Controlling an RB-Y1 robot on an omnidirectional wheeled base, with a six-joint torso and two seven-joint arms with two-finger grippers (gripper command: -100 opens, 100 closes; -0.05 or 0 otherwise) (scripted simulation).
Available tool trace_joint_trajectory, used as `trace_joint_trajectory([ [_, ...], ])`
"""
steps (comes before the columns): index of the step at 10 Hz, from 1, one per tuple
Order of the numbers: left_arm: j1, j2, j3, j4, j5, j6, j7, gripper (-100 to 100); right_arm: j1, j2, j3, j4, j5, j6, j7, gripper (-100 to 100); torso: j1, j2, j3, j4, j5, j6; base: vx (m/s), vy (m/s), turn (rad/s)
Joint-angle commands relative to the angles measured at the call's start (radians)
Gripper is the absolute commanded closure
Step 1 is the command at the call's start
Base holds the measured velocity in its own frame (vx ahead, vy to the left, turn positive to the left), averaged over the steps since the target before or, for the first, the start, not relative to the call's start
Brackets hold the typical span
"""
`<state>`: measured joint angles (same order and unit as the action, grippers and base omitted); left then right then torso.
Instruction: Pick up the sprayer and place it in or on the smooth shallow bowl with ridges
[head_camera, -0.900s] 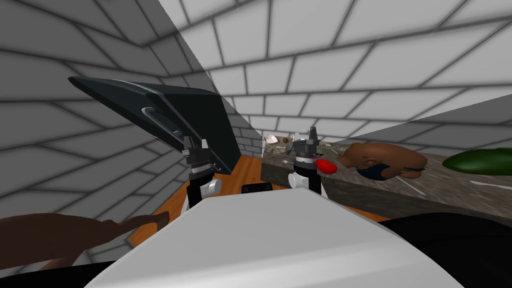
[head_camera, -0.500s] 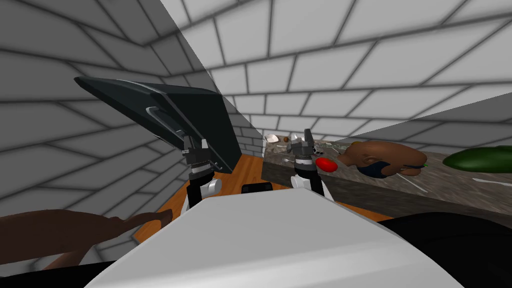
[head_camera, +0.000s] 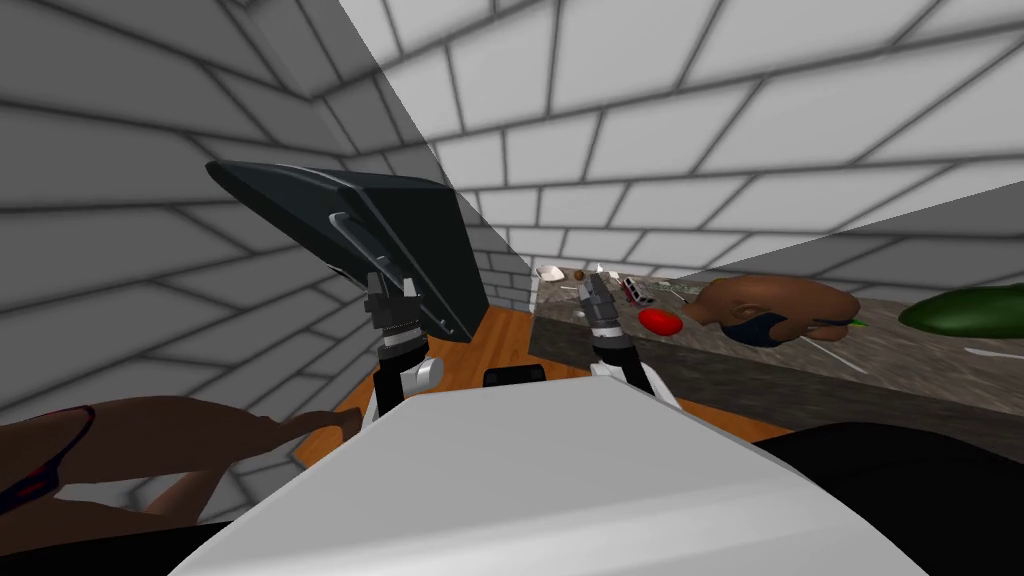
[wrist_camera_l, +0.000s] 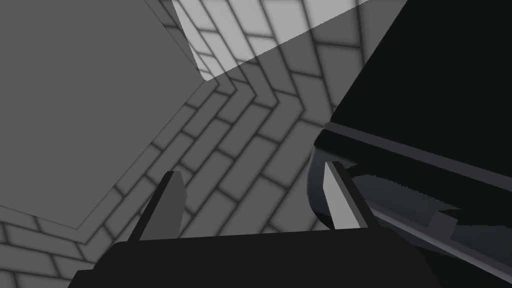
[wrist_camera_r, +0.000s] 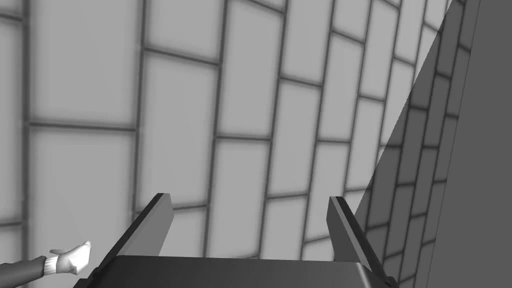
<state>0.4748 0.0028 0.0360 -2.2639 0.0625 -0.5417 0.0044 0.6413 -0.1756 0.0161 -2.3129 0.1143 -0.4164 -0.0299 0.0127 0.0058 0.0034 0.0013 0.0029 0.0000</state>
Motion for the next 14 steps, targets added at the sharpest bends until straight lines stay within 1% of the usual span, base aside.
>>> trace_joint_trajectory([
  [1,0.0,0.0,0.0,0.0,0.0,0.0,0.0,0,0.034,-0.021,-0.01,0.02,0.026,0.019,0.018,-100,0.0,0.0,0.0,0.0,0.0,0.0,-0.095,0.15,0.029],
  [5,0.0,0.0,0.0,0.0,0.0,0.0,0.0,0,0.124,-0.071,-0.056,0.074,0.084,0.084,0.056,-100,-0.006,-0.002,-0.001,0.0,-0.001,0.0,-0.049,0.105,0.053],
  [9,0.0,0.0,0.0,0.0,0.0,0.0,0.0,0,0.226,-0.132,-0.126,0.14,0.133,0.175,0.093,-100,-0.008,-0.006,-0.003,-0.001,-0.002,0.0,0.003,0.091,0.082],
  [10,0.0,0.0,0.0,0.0,0.0,0.0,0.0,0,0.226,-0.132,-0.126,0.14,0.133,0.175,0.093,-100,-0.007,-0.007,-0.004,-0.001,-0.001,0.0,0.019,0.055,0.023],
  [13,0.0,0.0,0.0,0.0,0.0,0.0,0.0,0,0.302,-0.191,-0.191,0.193,0.162,0.254,0.116,-100,-0.011,-0.007,-0.004,-0.001,-0.002,0.0,0.033,0.046,0.099],
  [14,0.0,0.0,0.0,0.0,0.0,0.0,0.0,0,0.302,-0.191,-0.191,0.193,0.162,0.254,0.116,-100,-0.01,-0.008,-0.004,-0.002,-0.002,0.0,0.042,0.029,0.023],
])
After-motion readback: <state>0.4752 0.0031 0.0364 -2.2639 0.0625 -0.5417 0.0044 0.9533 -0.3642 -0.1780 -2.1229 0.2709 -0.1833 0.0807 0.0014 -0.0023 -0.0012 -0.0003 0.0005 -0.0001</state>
